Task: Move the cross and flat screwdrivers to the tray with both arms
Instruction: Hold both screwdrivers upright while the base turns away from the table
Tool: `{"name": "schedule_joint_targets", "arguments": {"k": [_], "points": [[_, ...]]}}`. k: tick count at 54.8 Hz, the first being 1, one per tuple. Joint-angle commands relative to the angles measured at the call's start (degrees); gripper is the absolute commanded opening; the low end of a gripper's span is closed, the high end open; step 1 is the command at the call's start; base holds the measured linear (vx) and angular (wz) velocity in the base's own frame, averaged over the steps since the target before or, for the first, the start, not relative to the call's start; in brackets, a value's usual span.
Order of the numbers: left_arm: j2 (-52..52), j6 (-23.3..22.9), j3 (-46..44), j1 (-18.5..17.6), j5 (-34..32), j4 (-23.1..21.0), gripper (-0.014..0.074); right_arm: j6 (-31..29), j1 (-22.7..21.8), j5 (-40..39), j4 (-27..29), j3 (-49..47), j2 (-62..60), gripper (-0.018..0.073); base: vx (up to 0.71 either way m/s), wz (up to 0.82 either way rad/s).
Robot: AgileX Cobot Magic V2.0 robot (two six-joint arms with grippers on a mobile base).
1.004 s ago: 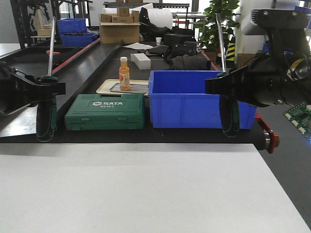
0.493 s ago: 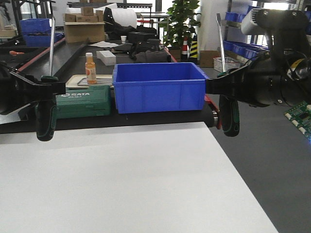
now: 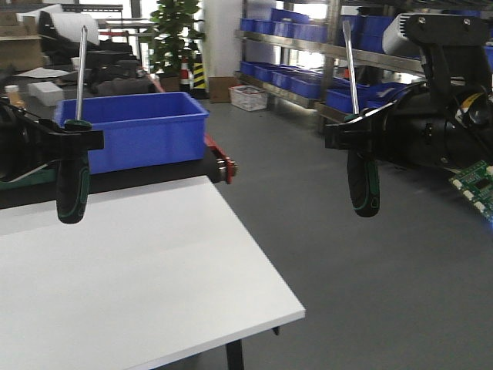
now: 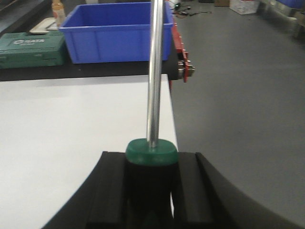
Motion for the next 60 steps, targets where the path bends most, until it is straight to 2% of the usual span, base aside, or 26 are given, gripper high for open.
{"name": "schedule_joint_targets", "arguments": {"k": [1,32,60], "points": [[-1.98,-0.48,-2.17,-0.23,-3.35,-2.56,0.0003,0.25,-0.15,-6.03,-0.40,-2.20,-2.29,-0.0008,-0.17,-0.67],[-1.98,-0.48,-2.17,-0.23,-3.40,-2.56,0.0003,0.25,-0.15,-6.06,-0.40,-2.20,-2.29,-0.0008,-0.11,-0.66],[-1.98,-0.48,-2.17,-0.23,-3.40,-2.56,0.0003,0.25,-0.10,-6.05,-0.40,-2.20,-2.29,-0.0008,0.09,-0.46]]}}
